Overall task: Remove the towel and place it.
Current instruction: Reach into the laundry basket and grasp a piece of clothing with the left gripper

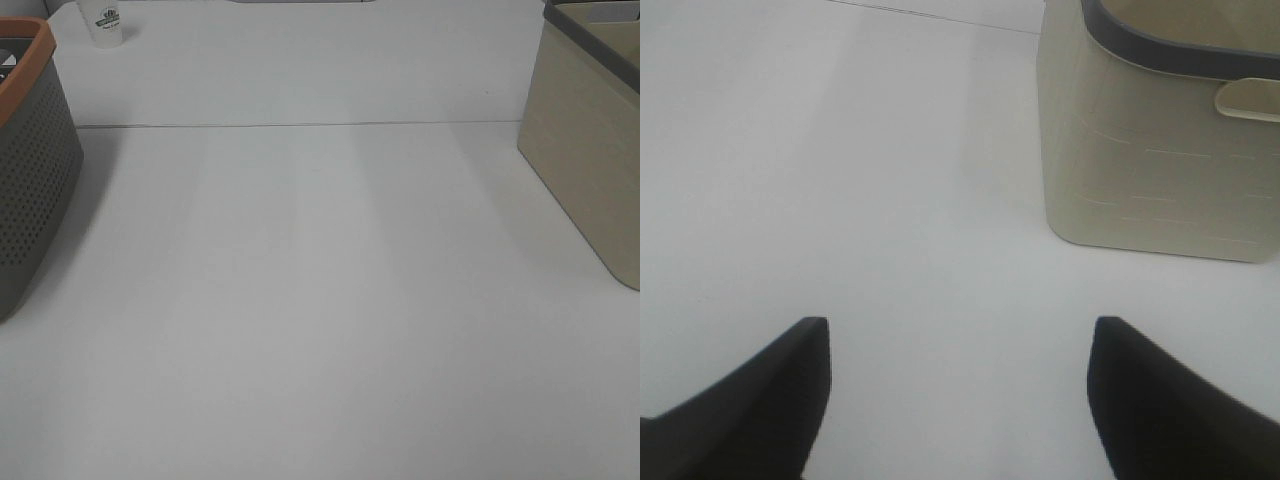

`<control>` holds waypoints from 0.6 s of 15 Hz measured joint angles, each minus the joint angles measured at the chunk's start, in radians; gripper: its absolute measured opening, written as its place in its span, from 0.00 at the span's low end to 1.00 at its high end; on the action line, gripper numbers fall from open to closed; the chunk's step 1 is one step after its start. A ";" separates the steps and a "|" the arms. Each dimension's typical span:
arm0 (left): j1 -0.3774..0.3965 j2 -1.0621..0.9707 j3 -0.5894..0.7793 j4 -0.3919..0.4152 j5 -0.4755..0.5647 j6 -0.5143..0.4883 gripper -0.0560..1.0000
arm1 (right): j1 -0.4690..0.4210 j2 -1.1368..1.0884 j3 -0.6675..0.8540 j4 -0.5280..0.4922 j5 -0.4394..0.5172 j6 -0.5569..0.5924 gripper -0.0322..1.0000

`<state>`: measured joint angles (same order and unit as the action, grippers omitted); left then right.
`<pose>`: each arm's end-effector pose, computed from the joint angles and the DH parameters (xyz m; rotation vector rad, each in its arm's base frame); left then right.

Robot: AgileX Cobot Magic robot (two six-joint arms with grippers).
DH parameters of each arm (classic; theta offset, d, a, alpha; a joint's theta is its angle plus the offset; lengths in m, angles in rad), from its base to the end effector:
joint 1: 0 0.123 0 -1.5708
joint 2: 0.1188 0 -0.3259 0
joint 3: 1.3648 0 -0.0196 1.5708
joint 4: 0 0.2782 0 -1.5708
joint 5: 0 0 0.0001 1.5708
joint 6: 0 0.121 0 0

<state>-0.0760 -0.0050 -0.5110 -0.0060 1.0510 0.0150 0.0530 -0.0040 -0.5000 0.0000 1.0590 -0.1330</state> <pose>0.0032 -0.0009 0.2815 0.0921 2.0168 -0.0459 0.0043 0.0002 0.2770 -0.1894 2.0302 -0.0502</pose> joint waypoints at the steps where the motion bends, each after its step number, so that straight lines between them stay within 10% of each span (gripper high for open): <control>1: 0.000 0.000 0.000 0.006 0.000 -0.010 0.78 | 0.000 0.000 0.000 0.000 0.000 0.000 0.72; 9: 0.000 0.000 0.000 0.033 0.000 -0.071 0.78 | 0.000 0.000 0.000 0.000 0.000 0.000 0.72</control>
<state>-0.0760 -0.0050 -0.5110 0.0270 1.0510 -0.0560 0.0530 -0.0040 -0.5000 0.0000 1.0590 -0.1330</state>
